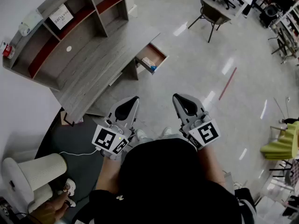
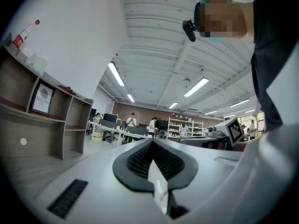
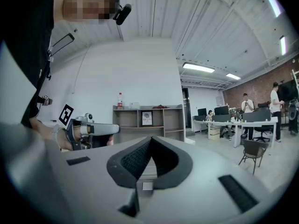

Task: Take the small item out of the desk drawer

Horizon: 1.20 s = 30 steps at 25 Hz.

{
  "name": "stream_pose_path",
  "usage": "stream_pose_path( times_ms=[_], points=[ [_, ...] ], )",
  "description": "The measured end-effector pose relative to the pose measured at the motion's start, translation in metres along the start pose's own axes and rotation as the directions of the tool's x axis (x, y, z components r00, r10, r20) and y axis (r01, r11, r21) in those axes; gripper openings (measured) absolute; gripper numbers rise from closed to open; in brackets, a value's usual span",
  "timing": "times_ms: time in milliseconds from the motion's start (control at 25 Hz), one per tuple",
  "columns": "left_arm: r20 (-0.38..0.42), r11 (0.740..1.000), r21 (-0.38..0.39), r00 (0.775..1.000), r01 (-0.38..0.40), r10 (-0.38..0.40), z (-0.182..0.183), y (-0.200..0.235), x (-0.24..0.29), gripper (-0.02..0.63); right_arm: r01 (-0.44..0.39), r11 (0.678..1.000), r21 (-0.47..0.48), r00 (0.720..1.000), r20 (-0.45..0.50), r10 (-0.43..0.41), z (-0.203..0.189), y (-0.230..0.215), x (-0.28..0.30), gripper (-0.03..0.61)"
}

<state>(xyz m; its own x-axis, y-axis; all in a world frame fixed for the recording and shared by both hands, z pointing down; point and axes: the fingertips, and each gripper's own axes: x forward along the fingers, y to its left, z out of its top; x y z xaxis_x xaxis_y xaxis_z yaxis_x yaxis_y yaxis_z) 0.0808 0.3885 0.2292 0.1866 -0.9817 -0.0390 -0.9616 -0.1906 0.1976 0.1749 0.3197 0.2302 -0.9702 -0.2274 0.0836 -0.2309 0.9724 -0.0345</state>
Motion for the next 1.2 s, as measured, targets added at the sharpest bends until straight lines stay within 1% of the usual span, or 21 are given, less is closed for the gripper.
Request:
stream_pose_path(
  times_ms=[120, 280, 360, 520, 600, 760, 960, 1080, 1200],
  points=[
    [-0.028, 0.999, 0.033, 0.999, -0.021, 0.022, -0.004, 0.014, -0.011, 0.006, 0.004, 1.000, 0.000, 1.000, -0.010, -0.004, -0.005, 0.010, 0.011, -0.003],
    [-0.044, 0.999, 0.036, 0.999, -0.021, 0.023, -0.010, 0.036, -0.028, 0.006, 0.007, 1.000, -0.004, 1.000, -0.028, -0.007, -0.012, 0.026, 0.032, -0.003],
    [-0.061, 1.000, 0.027, 0.998, -0.015, 0.016, -0.017, 0.045, -0.035, 0.007, 0.036, 0.999, 0.000, 0.998, -0.043, -0.036, -0.017, 0.032, 0.041, -0.003],
    [-0.099, 1.000, 0.010, 0.995, 0.011, -0.010, -0.032, 0.057, -0.041, 0.006, 0.084, 0.994, 0.065, 0.996, -0.035, -0.082, -0.028, 0.032, 0.049, -0.003],
    [-0.120, 1.000, 0.003, 0.993, 0.022, -0.021, -0.040, 0.061, -0.037, 0.008, 0.111, 0.991, 0.072, 0.993, -0.052, -0.108, -0.034, 0.028, 0.049, -0.003],
    [-0.170, 0.999, 0.003, 0.984, 0.050, -0.049, -0.058, 0.064, -0.014, 0.006, 0.168, 0.983, 0.075, 0.983, -0.080, -0.162, -0.048, 0.003, 0.048, -0.003],
    [-0.194, 0.999, -0.007, 0.980, 0.051, -0.051, -0.066, 0.080, 0.031, 0.008, 0.168, 0.981, 0.093, 0.984, -0.074, -0.162, -0.055, -0.038, 0.067, -0.003],
    [-0.211, 1.000, -0.015, 0.977, 0.023, -0.025, -0.071, 0.097, 0.065, 0.008, 0.153, 0.983, 0.105, 0.987, -0.070, -0.146, -0.059, -0.073, 0.083, -0.003],
    [-0.240, 0.999, -0.044, 0.971, -0.030, 0.019, -0.078, 0.120, 0.102, 0.007, 0.138, 0.982, 0.131, 0.989, -0.068, -0.130, -0.060, -0.115, 0.103, -0.003]
  ],
)
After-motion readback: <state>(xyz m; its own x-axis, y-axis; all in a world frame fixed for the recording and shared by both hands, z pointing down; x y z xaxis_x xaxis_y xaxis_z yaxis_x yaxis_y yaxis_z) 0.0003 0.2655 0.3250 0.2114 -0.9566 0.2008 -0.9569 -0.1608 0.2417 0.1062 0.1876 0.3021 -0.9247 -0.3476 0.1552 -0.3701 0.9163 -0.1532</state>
